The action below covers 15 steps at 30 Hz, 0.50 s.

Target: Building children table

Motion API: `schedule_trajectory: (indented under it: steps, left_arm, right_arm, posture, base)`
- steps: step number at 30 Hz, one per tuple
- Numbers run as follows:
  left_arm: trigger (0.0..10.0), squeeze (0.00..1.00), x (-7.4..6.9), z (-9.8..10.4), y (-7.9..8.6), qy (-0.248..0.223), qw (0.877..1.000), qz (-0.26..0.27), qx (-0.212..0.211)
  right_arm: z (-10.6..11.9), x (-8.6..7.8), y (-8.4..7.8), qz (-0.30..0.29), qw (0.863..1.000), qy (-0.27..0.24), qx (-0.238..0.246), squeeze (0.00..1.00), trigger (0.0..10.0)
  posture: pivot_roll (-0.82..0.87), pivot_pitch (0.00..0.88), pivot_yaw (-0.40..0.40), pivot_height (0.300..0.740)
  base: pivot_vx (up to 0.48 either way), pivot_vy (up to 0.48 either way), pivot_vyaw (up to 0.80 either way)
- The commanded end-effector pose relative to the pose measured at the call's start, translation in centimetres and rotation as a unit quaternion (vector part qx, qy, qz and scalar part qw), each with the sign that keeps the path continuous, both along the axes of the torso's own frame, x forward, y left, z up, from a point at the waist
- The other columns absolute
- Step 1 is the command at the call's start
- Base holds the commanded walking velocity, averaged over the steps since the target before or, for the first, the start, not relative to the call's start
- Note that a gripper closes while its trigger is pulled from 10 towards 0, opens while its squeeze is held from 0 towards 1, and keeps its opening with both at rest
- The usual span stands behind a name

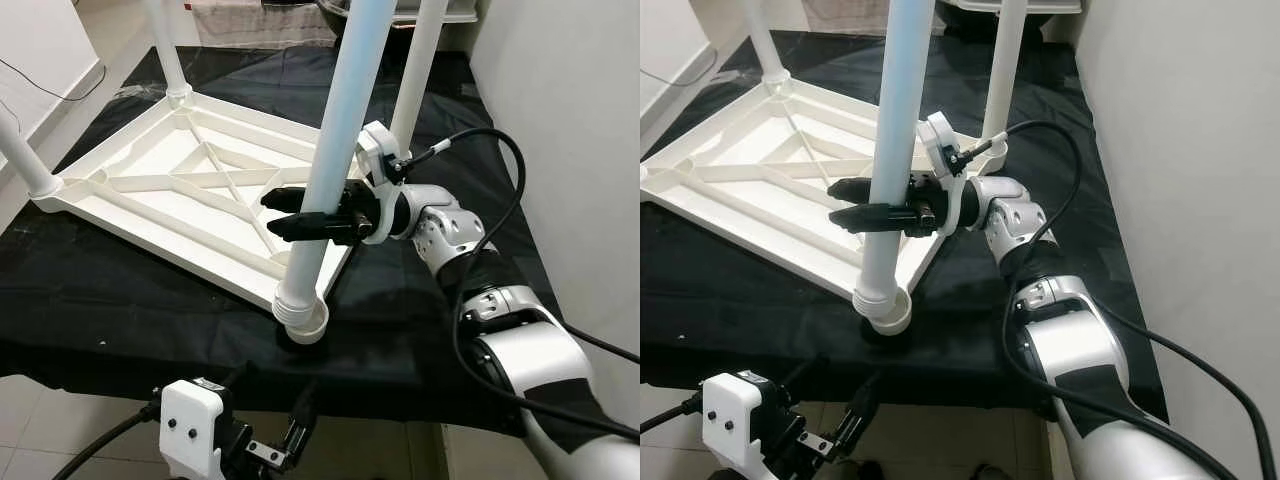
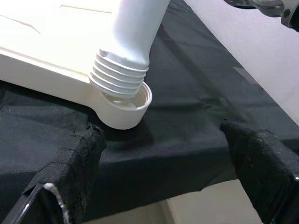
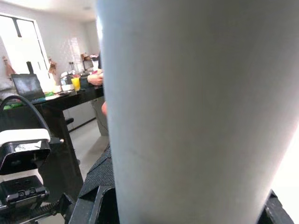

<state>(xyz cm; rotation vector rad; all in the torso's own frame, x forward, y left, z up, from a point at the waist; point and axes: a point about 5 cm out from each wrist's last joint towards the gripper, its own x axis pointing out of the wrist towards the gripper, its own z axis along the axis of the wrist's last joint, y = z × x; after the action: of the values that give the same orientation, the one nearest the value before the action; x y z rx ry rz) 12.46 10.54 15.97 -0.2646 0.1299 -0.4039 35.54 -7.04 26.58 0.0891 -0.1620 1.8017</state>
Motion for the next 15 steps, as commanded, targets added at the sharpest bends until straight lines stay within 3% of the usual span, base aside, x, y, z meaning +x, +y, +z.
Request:
schedule_trajectory:
  steps: [1, 8, 15]
  left_arm:
    - [10.0, 0.0, -0.3, -0.1, 0.1, 0.005, 1.0, 0.0, 0.01]
    - [10.0, 0.0, -0.3, 0.0, 0.1, 0.004, 1.0, 0.003, 0.012]
    - [10.0, 0.0, -0.1, 0.1, 0.2, -0.003, 1.0, 0.009, 0.018]
  right_arm:
    - [-0.9, -0.5, 0.4, 0.018, 1.0, 0.006, -0.017, 0.0, 10.0]
    - [-1.0, -0.7, 0.2, 0.026, 0.999, 0.0, -0.031, 0.0, 10.0]
    - [-2.4, -0.2, 0.3, 0.0, 0.993, -0.051, -0.107, 0.0, 10.0]
  posture:
    - [0.14, 0.243, 0.003, 0.74]
    - [0.14, 0.246, 0.001, 0.74]
    - [0.13, 0.25, 0.0, 0.74]
  base:
    - [0.0, 0.0, 0.0]
    - [0.0, 0.0, 0.0]
    - [0.0, 0.0, 0.0]
